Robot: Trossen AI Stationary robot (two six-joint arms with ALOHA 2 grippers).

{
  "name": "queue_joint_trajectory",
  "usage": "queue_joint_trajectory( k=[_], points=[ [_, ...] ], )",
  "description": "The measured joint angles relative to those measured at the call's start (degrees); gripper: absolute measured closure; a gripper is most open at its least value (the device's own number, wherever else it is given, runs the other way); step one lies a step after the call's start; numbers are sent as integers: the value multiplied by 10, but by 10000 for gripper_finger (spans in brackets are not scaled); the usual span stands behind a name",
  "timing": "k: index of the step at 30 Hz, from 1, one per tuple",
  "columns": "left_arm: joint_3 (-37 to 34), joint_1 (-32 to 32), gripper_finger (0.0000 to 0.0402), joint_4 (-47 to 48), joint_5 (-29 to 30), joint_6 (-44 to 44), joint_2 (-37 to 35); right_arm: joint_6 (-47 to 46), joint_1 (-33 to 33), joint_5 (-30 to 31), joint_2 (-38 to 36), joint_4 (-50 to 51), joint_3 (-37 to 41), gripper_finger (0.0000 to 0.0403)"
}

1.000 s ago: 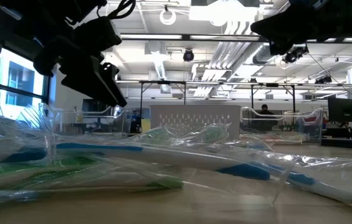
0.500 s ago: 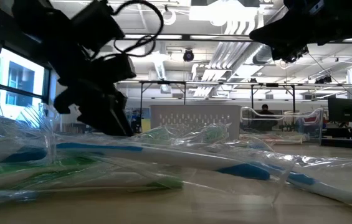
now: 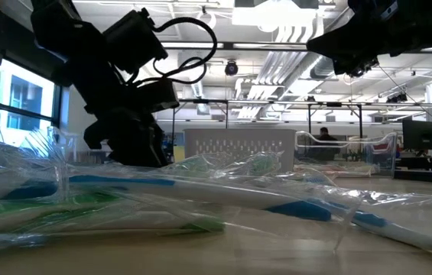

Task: Pick & Place Toothbrushes
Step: Put the blue toothbrush into the left transparent bin

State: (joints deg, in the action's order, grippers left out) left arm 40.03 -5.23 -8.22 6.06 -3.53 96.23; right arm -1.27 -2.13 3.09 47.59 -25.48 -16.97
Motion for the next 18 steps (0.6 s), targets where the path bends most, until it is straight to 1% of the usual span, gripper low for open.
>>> queue_joint_trajectory(
  k=[4, 11, 18],
  points=[
    [0, 0, 230, 0, -5, 0, 0, 0, 0, 0, 0, 1, 0, 398],
    [-1, 0, 307, 0, -19, -12, 1, 16, 0, 0, 0, 1, 0, 398],
    [-2, 0, 372, 2, -42, -8, -3, 16, 0, 0, 0, 1, 0, 398]
  ],
)
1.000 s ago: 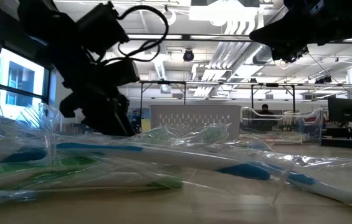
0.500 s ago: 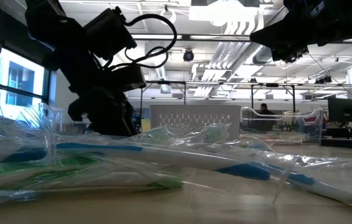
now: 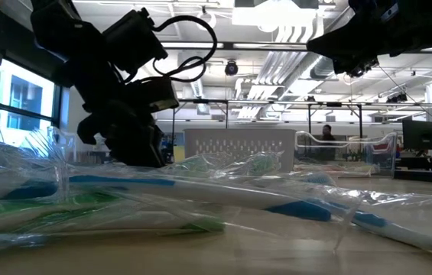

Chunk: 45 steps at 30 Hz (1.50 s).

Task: Pick & Place Toothbrushes
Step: Put the blue toothbrush into the left transparent bin

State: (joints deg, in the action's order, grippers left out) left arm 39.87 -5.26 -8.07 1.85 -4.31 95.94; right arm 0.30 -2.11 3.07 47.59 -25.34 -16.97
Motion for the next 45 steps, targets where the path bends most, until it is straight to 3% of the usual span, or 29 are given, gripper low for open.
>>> queue_joint_trajectory(
  k=[3, 8, 17, 27, 33, 37, 45],
  points=[
    [-1, 0, 390, 9, -5, 15, -10, 0, 0, 0, 0, 0, 0, 398],
    [-2, 0, 386, 16, -7, 27, -55, 0, 0, 0, 0, 0, 0, 398],
    [-1, 0, 390, 134, 40, 73, -203, 0, 0, 0, 0, 8, 0, 398],
    [-1, 0, 390, 316, 202, 71, -425, 0, 0, 0, 0, 12, 0, 398],
    [-1, 19, 390, 448, 307, -6, -508, 0, 0, 0, 0, 11, 0, 398],
    [14, 66, 390, 533, 310, -44, -526, 0, 0, 0, 0, 10, 0, 398],
    [144, 182, 390, 722, 288, -38, -484, 0, 0, 0, 0, 8, 0, 398]
  ],
)
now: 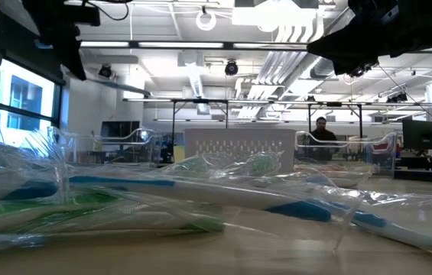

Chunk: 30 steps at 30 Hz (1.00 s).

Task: Pick & Place Toothbrushes
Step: Put the blue toothbrush into the left transparent bin

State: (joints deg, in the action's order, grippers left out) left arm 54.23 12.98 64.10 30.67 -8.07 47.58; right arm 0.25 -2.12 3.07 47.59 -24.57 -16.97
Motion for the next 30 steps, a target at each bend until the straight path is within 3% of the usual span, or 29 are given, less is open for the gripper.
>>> queue_joint_trajectory(
  k=[5, 12, 25, 30],
  points=[
    [40, 83, 390, 26, -69, 64, 13, 0, 0, 0, 0, -1, 0, 398],
    [42, 208, 390, 23, -154, 142, 58, 0, 0, 0, 0, -1, 0, 398],
    [42, 417, 390, -87, -288, 306, 194, -5, 0, 0, 0, -1, 0, 398],
    [42, 475, 390, -102, -309, 330, 235, -5, 0, 0, 0, 0, 0, 398]
  ],
)
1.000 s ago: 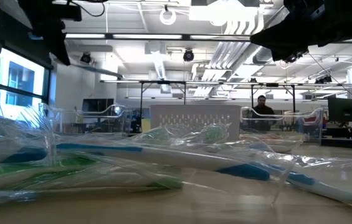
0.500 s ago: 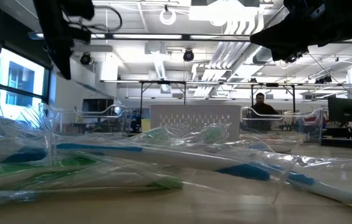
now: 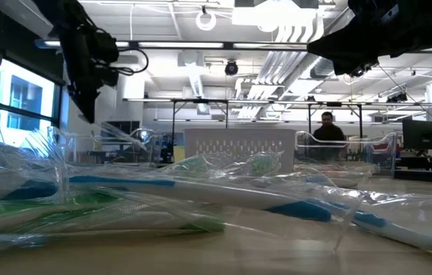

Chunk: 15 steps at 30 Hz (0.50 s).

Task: Pick & Place Toothbrushes
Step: Put the blue toothbrush into the left transparent bin

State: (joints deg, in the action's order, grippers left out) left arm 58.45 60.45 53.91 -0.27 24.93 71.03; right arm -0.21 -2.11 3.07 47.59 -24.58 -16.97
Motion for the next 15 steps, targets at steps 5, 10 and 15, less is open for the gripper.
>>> queue_joint_trajectory(
  k=[5, 10, 15],
  points=[
    [0, 11, 390, -37, -58, 4, 22, 1, 0, 0, 0, 0, 0, 398],
    [0, 11, 390, -41, -56, -32, 38, 0, 0, 0, 0, 0, 0, 398],
    [0, 11, 389, -53, -56, -74, 54, 0, 0, 0, 0, -1, 0, 398]
  ],
)
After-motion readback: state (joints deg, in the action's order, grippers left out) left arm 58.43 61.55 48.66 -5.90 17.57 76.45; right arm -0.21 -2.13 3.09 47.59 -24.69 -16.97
